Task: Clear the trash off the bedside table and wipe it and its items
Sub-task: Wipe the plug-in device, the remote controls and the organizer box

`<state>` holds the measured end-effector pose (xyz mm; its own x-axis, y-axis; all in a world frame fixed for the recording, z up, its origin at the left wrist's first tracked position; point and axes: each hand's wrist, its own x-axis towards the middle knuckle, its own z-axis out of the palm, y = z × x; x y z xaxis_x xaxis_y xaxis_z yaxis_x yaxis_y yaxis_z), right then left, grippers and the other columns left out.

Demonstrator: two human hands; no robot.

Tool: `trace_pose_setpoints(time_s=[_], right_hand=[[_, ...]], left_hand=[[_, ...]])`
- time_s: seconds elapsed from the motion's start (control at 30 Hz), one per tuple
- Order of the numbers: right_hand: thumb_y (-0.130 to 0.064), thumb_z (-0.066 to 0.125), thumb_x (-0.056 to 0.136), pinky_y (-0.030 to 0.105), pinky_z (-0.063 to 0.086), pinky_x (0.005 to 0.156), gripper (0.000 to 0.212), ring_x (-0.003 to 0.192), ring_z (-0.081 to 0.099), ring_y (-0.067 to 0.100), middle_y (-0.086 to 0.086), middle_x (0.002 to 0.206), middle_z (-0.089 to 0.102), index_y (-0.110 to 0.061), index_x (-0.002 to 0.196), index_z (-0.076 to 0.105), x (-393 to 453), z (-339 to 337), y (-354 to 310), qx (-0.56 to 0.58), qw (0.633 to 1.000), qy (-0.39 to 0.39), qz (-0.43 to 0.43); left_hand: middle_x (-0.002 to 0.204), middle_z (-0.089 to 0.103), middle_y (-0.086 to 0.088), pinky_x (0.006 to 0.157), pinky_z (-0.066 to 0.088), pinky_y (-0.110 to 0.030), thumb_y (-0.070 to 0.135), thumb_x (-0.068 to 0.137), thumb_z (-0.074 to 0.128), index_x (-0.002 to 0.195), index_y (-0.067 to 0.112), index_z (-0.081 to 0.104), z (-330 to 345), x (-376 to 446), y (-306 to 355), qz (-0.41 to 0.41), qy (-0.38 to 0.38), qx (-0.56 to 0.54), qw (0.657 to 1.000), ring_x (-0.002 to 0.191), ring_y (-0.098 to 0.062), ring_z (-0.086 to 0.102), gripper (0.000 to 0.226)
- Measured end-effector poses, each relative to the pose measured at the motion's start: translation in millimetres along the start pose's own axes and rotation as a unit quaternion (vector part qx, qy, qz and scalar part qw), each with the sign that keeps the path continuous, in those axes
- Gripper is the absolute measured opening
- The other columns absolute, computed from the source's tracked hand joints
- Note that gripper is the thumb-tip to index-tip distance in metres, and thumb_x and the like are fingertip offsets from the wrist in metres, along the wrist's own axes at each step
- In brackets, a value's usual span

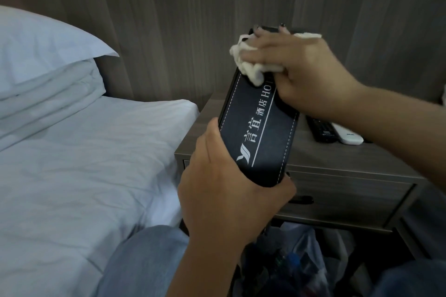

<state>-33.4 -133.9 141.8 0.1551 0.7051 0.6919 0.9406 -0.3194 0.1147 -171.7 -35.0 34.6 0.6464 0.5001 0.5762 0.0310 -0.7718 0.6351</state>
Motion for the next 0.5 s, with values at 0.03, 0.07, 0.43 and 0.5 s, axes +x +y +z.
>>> trace_pose_setpoints(time_s=[0.03, 0.07, 0.43, 0.5], right_hand=[[0.019, 0.039, 0.074, 0.053, 0.035, 0.110, 0.042, 0.127, 0.052, 0.024, 0.013, 0.124, 0.065, 0.004, 0.096, 0.071, -4, 10, -7, 0.002, 1.000, 0.009, -0.010], [0.018, 0.039, 0.074, 0.054, 0.042, 0.103, 0.044, 0.124, 0.055, 0.027, 0.015, 0.124, 0.064, 0.000, 0.097, 0.073, -11, 19, -18, 0.002, 0.999, 0.009, -0.034], [0.015, 0.043, 0.076, 0.045, 0.027, 0.116, 0.036, 0.123, 0.056, 0.022, 0.009, 0.116, 0.069, 0.000, 0.093, 0.070, 15, -7, 12, -0.021, 0.999, 0.022, 0.025], [0.010, 0.045, 0.080, 0.039, 0.015, 0.115, 0.032, 0.113, 0.061, 0.022, 0.006, 0.109, 0.071, -0.003, 0.094, 0.071, 21, -7, 16, -0.037, 0.993, 0.078, 0.075]], left_hand=[[0.104, 0.048, 0.025, 0.068, 0.044, -0.026, 0.070, 0.038, 0.066, 0.133, 0.041, 0.037, 1, 1, 0, -0.002, -0.002, -0.001, 1.000, 0.089, -0.001, 0.055, 0.103], [0.105, 0.049, 0.024, 0.067, 0.045, -0.027, 0.071, 0.037, 0.066, 0.132, 0.041, 0.037, 1, 1, 0, -0.002, -0.002, -0.001, 1.000, 0.090, -0.002, 0.055, 0.103], [0.104, 0.047, 0.027, 0.061, 0.030, -0.015, 0.071, 0.039, 0.066, 0.134, 0.045, 0.033, 0, -1, 0, -0.005, -0.003, 0.003, 1.000, 0.086, 0.003, 0.049, 0.103], [0.106, 0.046, 0.029, 0.063, 0.032, -0.016, 0.070, 0.039, 0.067, 0.134, 0.047, 0.031, -2, -5, 0, -0.008, -0.004, 0.002, 1.000, 0.088, 0.003, 0.048, 0.104]])
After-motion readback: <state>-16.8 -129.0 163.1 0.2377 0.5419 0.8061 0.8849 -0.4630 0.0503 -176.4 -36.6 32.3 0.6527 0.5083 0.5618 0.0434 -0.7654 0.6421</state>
